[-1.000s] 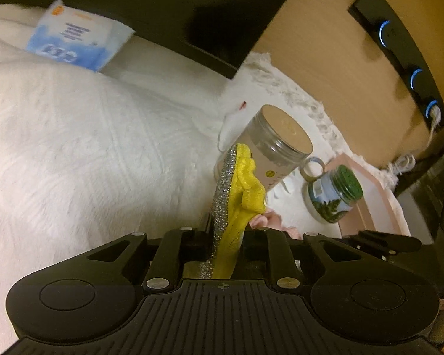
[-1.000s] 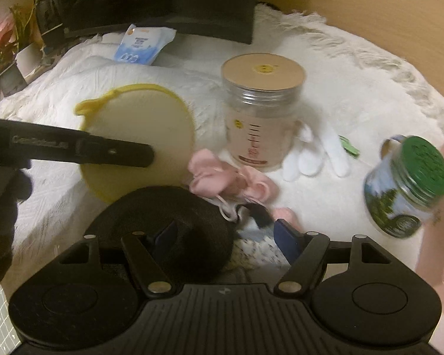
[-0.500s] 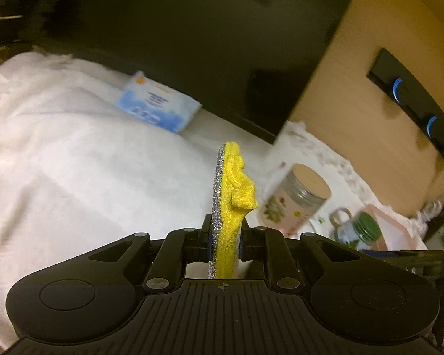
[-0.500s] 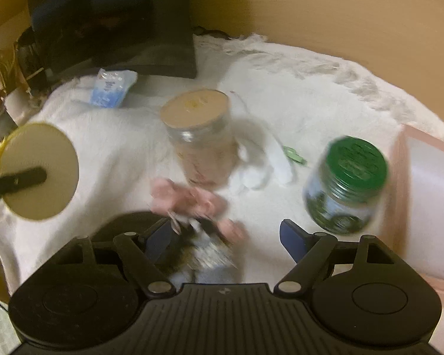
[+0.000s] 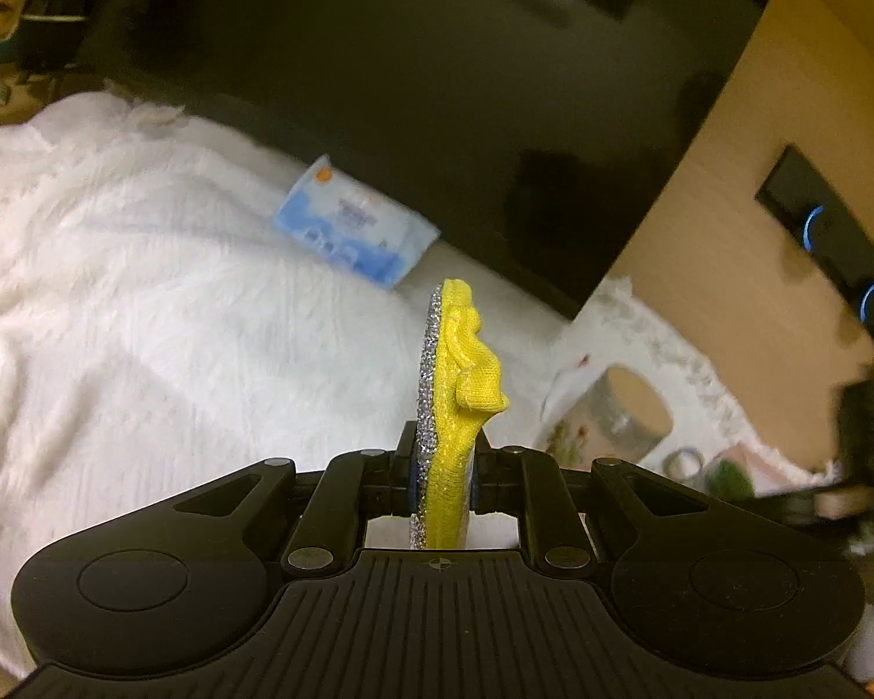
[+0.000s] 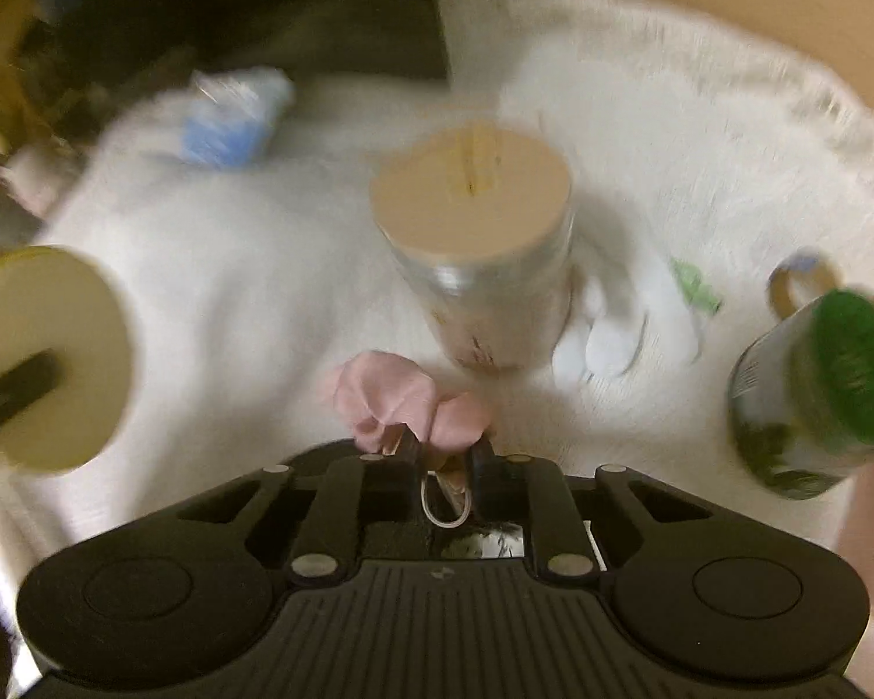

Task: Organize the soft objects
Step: 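Lift the yellow pad with the left gripper while the right gripper grasps the pink scrunchie, then carry both items over the pink box and open both grippers to drop them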

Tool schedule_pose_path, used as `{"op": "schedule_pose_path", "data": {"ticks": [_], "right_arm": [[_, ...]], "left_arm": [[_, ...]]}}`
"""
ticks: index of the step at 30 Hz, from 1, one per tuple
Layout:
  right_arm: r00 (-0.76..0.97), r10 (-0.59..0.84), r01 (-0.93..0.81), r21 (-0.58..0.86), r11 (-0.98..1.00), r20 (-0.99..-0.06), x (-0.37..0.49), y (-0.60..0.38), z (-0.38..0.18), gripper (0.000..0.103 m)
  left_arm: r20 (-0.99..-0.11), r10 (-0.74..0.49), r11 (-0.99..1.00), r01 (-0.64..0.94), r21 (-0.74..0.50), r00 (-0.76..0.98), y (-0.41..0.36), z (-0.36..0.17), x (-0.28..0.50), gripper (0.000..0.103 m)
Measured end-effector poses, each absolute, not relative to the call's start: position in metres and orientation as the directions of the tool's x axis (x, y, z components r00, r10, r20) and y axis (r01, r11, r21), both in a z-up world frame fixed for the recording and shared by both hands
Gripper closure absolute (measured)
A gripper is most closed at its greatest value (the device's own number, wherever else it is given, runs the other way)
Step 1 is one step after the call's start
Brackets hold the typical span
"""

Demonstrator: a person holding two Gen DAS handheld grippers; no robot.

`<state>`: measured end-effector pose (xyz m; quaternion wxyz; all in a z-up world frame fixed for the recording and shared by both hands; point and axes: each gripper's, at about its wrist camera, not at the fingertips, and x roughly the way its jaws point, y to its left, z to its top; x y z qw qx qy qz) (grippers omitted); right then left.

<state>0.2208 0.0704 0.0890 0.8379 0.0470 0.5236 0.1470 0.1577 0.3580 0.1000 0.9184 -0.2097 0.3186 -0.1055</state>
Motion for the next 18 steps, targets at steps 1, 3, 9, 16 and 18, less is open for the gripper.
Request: {"op": "schedule_pose_path", "data": {"ticks": [1,3,9,16,18], "right_arm": [[0.436,0.315,-0.219,0.240,0.946,-0.843,0.212,0.064,0.107,0.088],[0.500,0.328,-0.241,0.234,0.942,-0.802,0.195,0.049,0.140,0.088],[0.639,0.293,-0.196,0.218,0.956,-0.711,0.168,-0.004,0.204,0.088],[0.761,0.171,-0.058,0.198,0.979,-0.626,0.143,-0.088,0.253,0.089],[0.777,0.131,-0.012,0.194,0.981,-0.616,0.134,-0.113,0.260,0.089]], "left_arm": [[-0.529,-0.335,0.886,0.070,-0.458,0.780,0.357,0.106,0.162,0.086],[-0.501,-0.363,0.876,0.104,-0.471,0.785,0.351,0.119,0.174,0.086],[-0.435,-0.451,0.848,0.223,-0.480,0.779,0.301,0.161,0.219,0.086],[-0.397,-0.612,0.767,0.391,-0.509,0.684,0.205,0.194,0.249,0.086],[-0.399,-0.663,0.735,0.449,-0.507,0.634,0.167,0.196,0.247,0.086]]}}
